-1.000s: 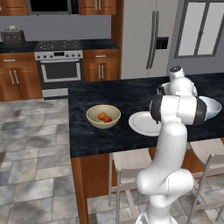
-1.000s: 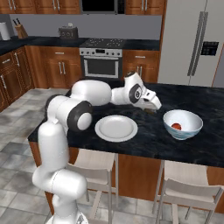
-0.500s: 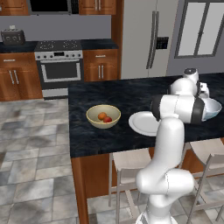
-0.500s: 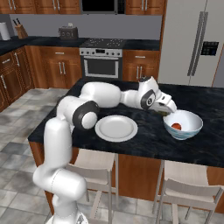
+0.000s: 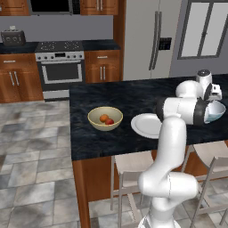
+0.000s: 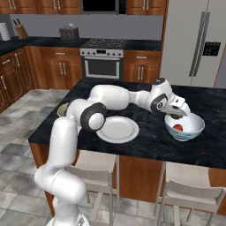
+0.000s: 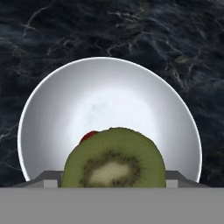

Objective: Take the fruits from the plate on the dining counter and place two fruits in each bowl.

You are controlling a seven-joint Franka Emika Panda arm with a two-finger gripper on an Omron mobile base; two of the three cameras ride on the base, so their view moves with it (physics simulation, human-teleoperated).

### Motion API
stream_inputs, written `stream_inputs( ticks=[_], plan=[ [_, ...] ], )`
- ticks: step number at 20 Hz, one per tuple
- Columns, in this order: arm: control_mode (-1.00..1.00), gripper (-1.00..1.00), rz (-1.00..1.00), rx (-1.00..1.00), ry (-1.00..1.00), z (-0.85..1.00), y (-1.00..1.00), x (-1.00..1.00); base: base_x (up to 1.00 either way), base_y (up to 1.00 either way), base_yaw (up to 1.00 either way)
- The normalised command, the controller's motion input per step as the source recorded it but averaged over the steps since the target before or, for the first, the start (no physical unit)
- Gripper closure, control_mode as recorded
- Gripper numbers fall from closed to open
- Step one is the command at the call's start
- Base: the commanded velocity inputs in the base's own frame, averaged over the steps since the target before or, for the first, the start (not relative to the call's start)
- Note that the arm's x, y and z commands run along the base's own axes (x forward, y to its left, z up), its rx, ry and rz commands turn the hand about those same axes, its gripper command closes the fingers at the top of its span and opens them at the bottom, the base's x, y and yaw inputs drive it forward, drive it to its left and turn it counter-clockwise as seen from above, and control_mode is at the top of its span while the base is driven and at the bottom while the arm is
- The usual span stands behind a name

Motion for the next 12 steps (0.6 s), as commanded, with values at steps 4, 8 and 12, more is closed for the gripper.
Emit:
stream_inputs(
  ticks=[4, 8, 12],
  plan=[
    [-1.0, 1.0, 0.0, 0.0, 0.0, -0.31, -0.06, 0.0, 0.0, 0.0, 0.0],
    [-1.0, 1.0, 0.0, 0.0, 0.0, -0.5, 0.0, 0.0, 0.0, 0.0, 0.0],
    [-1.0, 1.0, 0.0, 0.0, 0.0, -0.29, 0.0, 0.04, 0.0, 0.0, 0.0]
  ],
)
